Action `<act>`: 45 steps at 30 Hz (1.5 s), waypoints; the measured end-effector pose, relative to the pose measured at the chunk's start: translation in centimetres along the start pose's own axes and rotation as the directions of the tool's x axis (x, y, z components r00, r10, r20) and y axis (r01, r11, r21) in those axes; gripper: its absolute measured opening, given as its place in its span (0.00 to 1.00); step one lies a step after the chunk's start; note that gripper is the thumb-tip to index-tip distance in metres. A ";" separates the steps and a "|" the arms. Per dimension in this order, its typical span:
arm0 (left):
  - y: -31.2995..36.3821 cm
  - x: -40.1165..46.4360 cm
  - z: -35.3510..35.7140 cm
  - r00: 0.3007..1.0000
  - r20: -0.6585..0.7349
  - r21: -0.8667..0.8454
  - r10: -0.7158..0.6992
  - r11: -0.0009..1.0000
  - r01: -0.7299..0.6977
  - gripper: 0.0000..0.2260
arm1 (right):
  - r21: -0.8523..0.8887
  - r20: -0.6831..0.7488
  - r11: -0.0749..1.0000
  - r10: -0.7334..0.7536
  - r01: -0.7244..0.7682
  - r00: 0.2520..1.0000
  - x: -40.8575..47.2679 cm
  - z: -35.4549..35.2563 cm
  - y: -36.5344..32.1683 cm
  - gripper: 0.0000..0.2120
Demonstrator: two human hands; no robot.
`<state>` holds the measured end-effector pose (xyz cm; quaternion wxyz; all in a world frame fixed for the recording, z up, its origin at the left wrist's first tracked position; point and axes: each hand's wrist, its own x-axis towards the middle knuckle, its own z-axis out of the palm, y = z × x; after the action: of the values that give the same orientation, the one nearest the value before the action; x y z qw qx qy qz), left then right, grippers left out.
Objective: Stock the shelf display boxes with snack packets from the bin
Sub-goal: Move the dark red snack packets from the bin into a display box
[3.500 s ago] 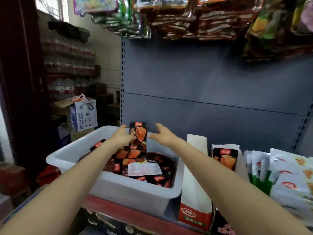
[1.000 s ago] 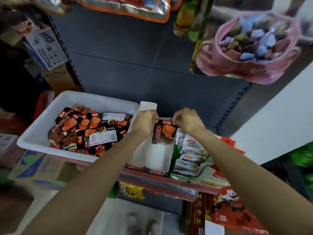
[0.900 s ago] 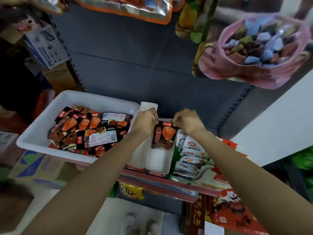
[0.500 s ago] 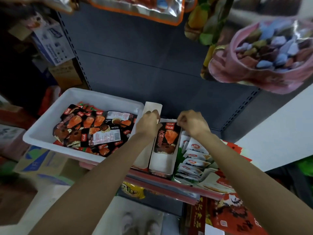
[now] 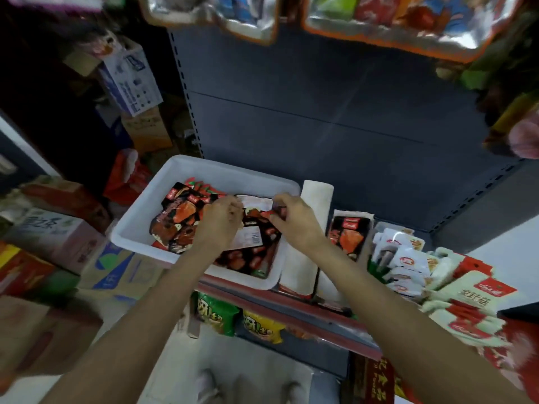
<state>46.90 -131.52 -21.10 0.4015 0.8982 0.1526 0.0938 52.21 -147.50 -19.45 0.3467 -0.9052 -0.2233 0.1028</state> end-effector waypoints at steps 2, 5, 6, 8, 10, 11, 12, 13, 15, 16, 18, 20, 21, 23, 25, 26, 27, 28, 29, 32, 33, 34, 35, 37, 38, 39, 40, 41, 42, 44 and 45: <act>-2.5 0.5 -1.8 0.999 0.049 -0.029 -0.016 0.999 0.017 0.08 | 0.002 0.046 0.999 0.052 -0.052 0.998 0.6 2.8 -0.9 0.23; -5.1 1.7 -4.2 0.987 0.157 0.020 -0.015 1.000 0.012 0.09 | 0.000 0.094 0.978 0.209 -0.210 0.973 2.2 6.4 -1.9 0.30; -6.0 2.2 -4.8 0.982 0.189 0.052 0.024 0.998 -0.034 0.10 | -0.020 0.087 0.961 0.275 -0.275 0.957 3.0 7.4 -2.1 0.33; -8.2 3.1 -5.7 0.955 0.285 0.090 0.081 0.990 -0.111 0.20 | -0.133 0.052 0.915 0.389 -0.380 0.920 4.6 8.9 -2.1 0.36; -10.5 4.2 -6.1 0.913 0.402 0.215 0.071 0.962 -0.170 0.33 | -0.270 0.025 0.869 0.438 -0.416 0.899 5.7 10.1 -1.7 0.37; -11.6 4.6 -6.3 0.889 0.456 0.303 0.037 0.933 -0.194 0.38 | -0.313 0.023 0.851 0.451 -0.422 0.892 6.0 10.7 -1.5 0.36; -12.6 5.1 -6.4 0.871 0.492 0.374 0.004 0.902 -0.216 0.41 | -0.340 0.016 0.836 0.462 -0.430 0.887 6.3 11.3 -1.5 0.35; -13.3 5.5 -6.5 0.856 0.517 0.418 -0.014 0.877 -0.237 0.42 | -0.358 -0.008 0.821 0.473 -0.444 0.881 6.5 11.8 -1.7 0.33; -14.7 5.9 -6.5 0.826 0.563 0.444 -0.019 0.850 -0.283 0.42 | -0.411 -0.101 0.789 0.458 -0.456 0.883 6.5 12.4 -2.0 0.26; -15.2 5.8 -6.4 0.816 0.578 0.455 -0.020 0.838 -0.303 0.41 | -0.450 -0.134 0.774 0.434 -0.445 0.891 6.3 12.5 -2.1 0.22; -15.8 5.5 -6.2 0.816 0.579 0.473 -0.003 0.816 -0.333 0.40 | -0.480 -0.142 0.777 0.390 -0.408 0.910 5.9 12.6 -2.1 0.19; -16.0 5.4 -6.1 0.829 0.559 0.474 0.008 0.817 -0.327 0.41 | -0.420 -0.100 0.824 0.374 -0.380 0.922 5.7 12.6 -2.2 0.19; -16.1 5.5 -6.1 0.834 0.552 0.470 0.011 0.822 -0.321 0.41 | -0.383 -0.072 0.845 0.376 -0.373 0.924 5.7 12.4 -2.3 0.19; -16.1 5.4 -6.0 0.839 0.543 0.464 0.015 0.828 -0.316 0.41 | -0.388 -0.013 0.855 0.368 -0.344 0.930 5.6 12.1 -2.7 0.19; -16.2 5.4 -6.0 0.850 0.527 0.464 0.026 0.829 -0.313 0.41 | -0.467 0.058 0.839 0.343 -0.278 0.938 5.4 11.6 -3.0 0.21; -16.3 5.4 -6.0 0.853 0.521 0.464 0.029 0.829 -0.311 0.41 | -0.499 0.095 0.832 0.330 -0.242 0.939 5.3 11.3 -2.9 0.22; -16.3 5.4 -6.0 0.854 0.520 0.464 0.028 0.830 -0.310 0.42 | -0.531 0.129 0.820 0.325 -0.212 0.937 5.3 11.1 -2.9 0.23; -16.3 5.4 -6.0 0.852 0.524 0.462 0.025 0.831 -0.308 0.42 | -0.565 0.157 0.805 0.320 -0.181 0.934 5.2 11.0 -2.8 0.23; -16.3 5.4 -6.0 0.850 0.526 0.461 0.021 0.834 -0.305 0.42 | -0.598 0.175 0.787 0.314 -0.152 0.933 5.2 10.9 -2.9 0.22; -16.3 5.4 -5.9 0.857 0.515 0.451 0.026 0.842 -0.297 0.41 | -0.648 0.164 0.754 0.277 -0.108 0.947 5.1 10.6 -3.4 0.17; -16.3 5.4 -5.9 0.859 0.512 0.449 0.032 0.842 -0.299 0.41 | -0.636 0.115 0.759 0.269 -0.137 0.956 5.0 10.4 -3.5 0.16; -16.3 5.4 -5.9 0.860 0.509 0.449 0.038 0.841 -0.303 0.41 | -0.592 0.038 0.783 0.262 -0.190 0.964 4.9 10.3 -3.3 0.14; -16.4 5.3 -5.8 0.860 0.508 0.449 0.042 0.839 -0.306 0.40 | -0.498 -0.054 0.826 0.273 -0.263 0.960 4.7 10.3 -3.1 0.13; -16.4 5.2 -5.8 0.858 0.513 0.450 0.037 0.839 -0.305 0.40 | -0.156 -0.192 0.913 0.347 -0.377 0.918 4.3 10.1 -2.7 0.13; -16.3 5.3 -5.9 0.858 0.513 0.444 0.031 0.846 -0.296 0.39 | 0.039 -0.204 0.924 0.380 -0.380 0.902 4.0 10.0 -2.8 0.13; -16.2 5.3 -5.9 0.864 0.502 0.433 0.030 0.856 -0.281 0.38 | 0.196 -0.192 0.913 0.394 -0.358 0.899 3.7 9.8 -3.1 0.12; -15.9 5.3 -6.0 0.880 0.473 0.408 0.042 0.875 -0.261 0.37 | 0.300 -0.165 0.894 0.392 -0.333 0.905 3.4 9.6 -3.3 0.10; -15.4 5.2 -6.1 0.902 0.426 0.362 0.066 0.902 -0.237 0.36 | 0.361 -0.128 0.878 0.381 -0.315 0.916 3.1 9.4 -3.7 0.09; -14.6 5.1 -6.2 0.922 0.374 0.284 0.101 0.934 -0.217 0.36 | 0.391 -0.088 0.870 0.361 -0.301 0.928 2.8 9.0 -4.1 0.08; -12.4 5.1 -6.3 0.934 0.322 0.013 0.156 0.985 -0.169 0.34 | 0.417 -0.039 0.868 0.311 -0.268 0.949 2.6 8.4 -4.6 0.09; -11.1 5.0 -6.4 0.928 0.329 -0.133 0.175 0.981 -0.138 0.34 | 0.441 -0.027 0.862 0.292 -0.250 0.956 2.4 8.1 -5.0 0.08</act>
<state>47.55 -118.33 -24.97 0.4607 0.8873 0.0038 -0.0223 49.95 -138.36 -22.17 0.5312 -0.8315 -0.0490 0.1553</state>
